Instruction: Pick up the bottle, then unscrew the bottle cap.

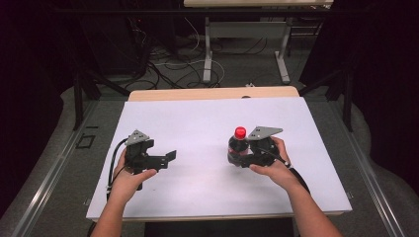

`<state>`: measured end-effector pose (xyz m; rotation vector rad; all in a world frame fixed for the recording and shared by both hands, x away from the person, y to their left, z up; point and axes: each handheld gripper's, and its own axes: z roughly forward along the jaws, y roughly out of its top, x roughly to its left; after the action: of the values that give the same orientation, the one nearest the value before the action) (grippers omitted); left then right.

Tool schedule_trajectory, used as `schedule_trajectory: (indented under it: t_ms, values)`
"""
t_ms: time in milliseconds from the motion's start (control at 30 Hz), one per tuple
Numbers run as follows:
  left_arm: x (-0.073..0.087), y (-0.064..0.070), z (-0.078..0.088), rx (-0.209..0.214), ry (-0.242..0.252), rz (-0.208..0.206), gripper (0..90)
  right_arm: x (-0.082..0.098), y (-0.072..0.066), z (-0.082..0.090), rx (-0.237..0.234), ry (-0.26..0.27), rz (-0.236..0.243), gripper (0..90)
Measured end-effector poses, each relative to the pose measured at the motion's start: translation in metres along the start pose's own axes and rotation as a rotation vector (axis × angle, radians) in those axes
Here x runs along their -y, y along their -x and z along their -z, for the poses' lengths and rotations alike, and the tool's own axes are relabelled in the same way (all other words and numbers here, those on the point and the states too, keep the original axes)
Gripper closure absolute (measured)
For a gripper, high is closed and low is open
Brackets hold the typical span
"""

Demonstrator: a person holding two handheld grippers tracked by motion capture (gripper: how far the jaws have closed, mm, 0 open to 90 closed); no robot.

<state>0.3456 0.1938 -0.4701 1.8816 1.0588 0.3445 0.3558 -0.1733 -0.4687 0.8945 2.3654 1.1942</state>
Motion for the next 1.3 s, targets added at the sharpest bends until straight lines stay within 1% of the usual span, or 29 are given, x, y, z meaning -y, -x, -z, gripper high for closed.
schedule_trajectory:
  t_ms: [33, 67, 200, 333, 367, 433, 467, 533, 567, 600, 633, 667, 700, 733, 767, 800, 833, 867, 900, 933, 967, 1033, 1067, 1100, 1133, 1167, 1233, 1267, 1300]
  values:
    - [-0.002, 0.002, -0.001, 0.013, 0.0, -0.013, 0.5, 0.0, -0.002, -0.001, -0.002, 0.017, 0.001, 29.6]
    - [-0.004, 0.005, -0.002, 0.027, -0.001, -0.031, 0.5, 0.0, -0.003, 0.0, -0.012, 0.015, 0.005, 29.6]
    - [-0.014, 0.017, -0.005, 0.054, 0.002, -0.085, 0.6, 0.0, -0.009, -0.001, -0.023, 0.013, 0.023, 29.6]
    - [-0.024, 0.028, -0.009, 0.098, 0.004, -0.105, 0.7, 0.003, -0.013, -0.003, -0.036, 0.016, 0.031, 29.6]
    - [-0.026, 0.03, -0.01, 0.106, 0.005, -0.103, 0.7, 0.003, -0.014, -0.003, -0.041, 0.013, 0.029, 29.6]
    - [-0.031, 0.036, -0.012, 0.129, 0.002, -0.104, 0.7, 0.004, -0.017, -0.005, -0.045, 0.012, 0.039, 29.6]
    - [-0.034, 0.039, -0.013, 0.138, 0.006, -0.108, 0.7, 0.004, -0.018, -0.005, -0.051, 0.002, 0.045, 29.6]
    - [-0.039, 0.043, -0.014, 0.156, 0.016, -0.118, 0.8, 0.005, -0.02, -0.007, -0.057, 0.01, 0.049, 29.6]
    - [-0.042, 0.045, -0.015, 0.164, 0.016, -0.127, 0.9, 0.005, -0.021, -0.007, -0.063, 0.008, 0.059, 29.6]
    - [-0.042, 0.045, -0.015, 0.164, 0.016, -0.127, 1.2, 0.004, -0.023, -0.007, -0.066, 0.009, 0.055, 29.6]
    - [-0.047, 0.049, -0.015, 0.177, 0.012, -0.14, 2.5, 0.004, -0.024, -0.008, -0.073, 0.007, 0.06, 29.6]
    - [-0.049, 0.052, -0.016, 0.179, 0.02, -0.14, 4.1, 0.004, -0.026, -0.008, -0.085, -0.003, 0.061, 29.5]
    - [-0.052, 0.054, -0.017, 0.189, 0.02, -0.144, 4.5, 0.004, -0.027, -0.009, -0.082, 0.009, 0.065, 29.6]
    - [-0.054, 0.056, -0.018, 0.2, 0.025, -0.144, 5.0, 0.004, -0.028, -0.01, -0.087, 0.01, 0.068, 29.6]
    - [-0.054, 0.056, -0.018, 0.2, 0.025, -0.144, 5.0, 0.004, -0.029, -0.01, -0.098, -0.003, 0.065, 29.6]
    - [-0.058, 0.059, -0.019, 0.225, 0.017, -0.154, 5.5, 0.005, -0.03, -0.011, -0.1, 0.005, 0.066, 29.6]
    - [-0.06, 0.062, -0.02, 0.229, 0.015, -0.163, 7.1, 0.005, -0.031, -0.013, -0.102, 0.011, 0.07, 29.6]
    - [-0.062, 0.064, -0.02, 0.233, 0.008, -0.167, 7.9, 0.005, -0.033, -0.013, -0.105, -0.005, 0.071, 29.6]
    - [-0.063, 0.066, -0.022, 0.239, 0.014, -0.162, 9.1, 0.006, -0.033, -0.014, -0.111, -0.003, 0.079, 29.6]
    - [-0.065, 0.068, -0.022, 0.247, 0.003, -0.169, 10.7, 0.006, -0.035, -0.014, -0.117, -0.017, 0.076, 29.6]
    - [-0.065, 0.068, -0.022, 0.247, 0.003, -0.169, 12.1, 0.006, -0.035, -0.015, -0.118, -0.005, 0.086, 29.5]
    - [-0.069, 0.073, -0.023, 0.259, 0.003, -0.18, 13.9, 0.006, -0.036, -0.016, -0.121, 0.0, 0.076, 29.6]
    - [-0.071, 0.075, -0.023, 0.262, 0.004, -0.187, 16.4, 0.006, -0.036, -0.015, -0.134, -0.017, 0.073, 29.6]
    - [-0.073, 0.077, -0.023, 0.267, 0.004, -0.202, 16.6, 0.007, -0.036, -0.016, -0.141, -0.018, 0.073, 29.6]
    - [-0.074, 0.08, -0.023, 0.273, 0.008, -0.204, 19.4, 0.007, -0.037, -0.016, -0.138, -0.019, 0.076, 29.6]
    - [-0.075, 0.082, -0.023, 0.276, -0.002, -0.213, 24.4, 0.007, -0.037, -0.017, -0.137, -0.017, 0.072, 29.6]
    - [-0.078, 0.086, -0.025, 0.268, -0.004, -0.23, 26.4, 0.007, -0.037, -0.018, -0.145, -0.02, 0.074, 29.6]
    - [-0.078, 0.089, -0.025, 0.272, -0.019, -0.218, 27.2, 0.008, -0.037, -0.019, -0.14, -0.009, 0.071, 29.6]
    - [-0.08, 0.09, -0.025, 0.281, -0.029, -0.212, 28.1, 0.008, -0.037, -0.019, -0.143, -0.011, 0.073, 29.6]
